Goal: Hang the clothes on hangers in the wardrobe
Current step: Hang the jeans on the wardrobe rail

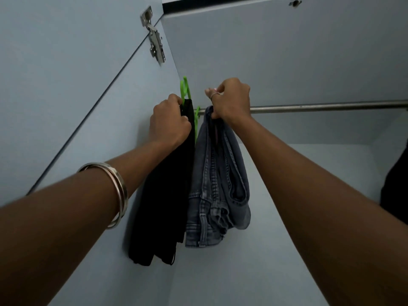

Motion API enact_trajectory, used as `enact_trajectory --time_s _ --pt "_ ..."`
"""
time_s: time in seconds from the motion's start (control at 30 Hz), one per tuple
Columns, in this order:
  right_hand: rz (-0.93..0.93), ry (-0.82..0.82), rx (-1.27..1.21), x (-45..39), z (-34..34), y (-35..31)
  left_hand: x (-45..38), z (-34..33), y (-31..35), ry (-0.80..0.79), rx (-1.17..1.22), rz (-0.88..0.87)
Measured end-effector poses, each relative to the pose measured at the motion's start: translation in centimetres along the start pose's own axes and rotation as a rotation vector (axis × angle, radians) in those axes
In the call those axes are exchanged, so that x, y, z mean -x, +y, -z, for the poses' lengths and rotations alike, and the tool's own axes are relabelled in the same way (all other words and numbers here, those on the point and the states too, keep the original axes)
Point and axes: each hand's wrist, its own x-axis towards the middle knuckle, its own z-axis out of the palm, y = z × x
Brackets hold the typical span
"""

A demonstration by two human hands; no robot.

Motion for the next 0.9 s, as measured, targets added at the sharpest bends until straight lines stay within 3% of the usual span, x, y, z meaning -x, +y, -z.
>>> enact_trajectory --time_s 0.23,0.33,0.63,0.8,0.9 --pt "0.024 -0.089 0.049 4.0 1.8 -0.7 2.4 1.3 1.9 -0.085 -0.025 0.015" --pt "-0.064 -0.175 0.042 7.9 6.4 -1.7 5.8 4.0 5.6 -0.141 -0.028 0.034" --pt "-0.408 -0.261 -0.141 20.1 18.8 -4.9 16.0 15.9 14.1 -0.365 -0.174 0.042" --pt "-0.456 -0.234 -0.261 25.2 23.3 -8.4 20.8 22.1 17.1 -0.547 -0.19 0.048" --pt "-0.496 -0.214 -0.392 25.8 25.0 -11.2 21.4 25.8 18.8 -0.578 -0.187 0.044"
